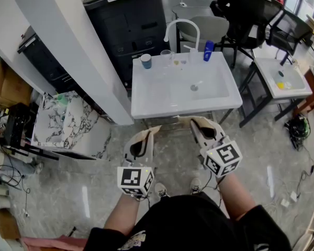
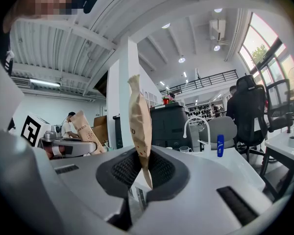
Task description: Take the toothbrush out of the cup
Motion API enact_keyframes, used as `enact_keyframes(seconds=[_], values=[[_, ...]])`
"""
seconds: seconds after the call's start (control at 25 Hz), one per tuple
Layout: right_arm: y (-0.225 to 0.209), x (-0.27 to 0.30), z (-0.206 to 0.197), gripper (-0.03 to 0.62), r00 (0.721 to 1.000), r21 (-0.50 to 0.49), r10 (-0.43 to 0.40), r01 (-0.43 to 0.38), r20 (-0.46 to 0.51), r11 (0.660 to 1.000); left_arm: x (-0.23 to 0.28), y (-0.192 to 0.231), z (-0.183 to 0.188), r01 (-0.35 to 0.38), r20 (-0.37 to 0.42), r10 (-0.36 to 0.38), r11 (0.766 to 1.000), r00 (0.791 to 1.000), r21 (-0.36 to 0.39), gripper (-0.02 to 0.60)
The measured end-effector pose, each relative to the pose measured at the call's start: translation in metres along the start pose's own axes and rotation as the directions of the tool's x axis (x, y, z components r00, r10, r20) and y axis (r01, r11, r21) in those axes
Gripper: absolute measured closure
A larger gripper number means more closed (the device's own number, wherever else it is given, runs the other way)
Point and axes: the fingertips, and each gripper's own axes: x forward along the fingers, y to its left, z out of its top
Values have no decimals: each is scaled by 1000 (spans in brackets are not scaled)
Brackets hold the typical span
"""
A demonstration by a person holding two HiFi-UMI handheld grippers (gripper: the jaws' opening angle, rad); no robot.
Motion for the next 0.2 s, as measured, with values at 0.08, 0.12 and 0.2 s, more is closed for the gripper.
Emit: enact_keyframes(seconds=[0.08,0.12,0.2], values=[[0,0,1,568,1000,-2,-1,1,2,1000,-1,0,0,-1,1,1,1000,1000,2,537],[0,-1,1,568,1000,-3,-1,1,3,1000,-1,0,-1,-1,1,1,1000,1000,3,537],[0,-1,0,568,1000,-3,-2,2,3,1000,-1,0,-1,0,4,0,1000,1000,4,537]])
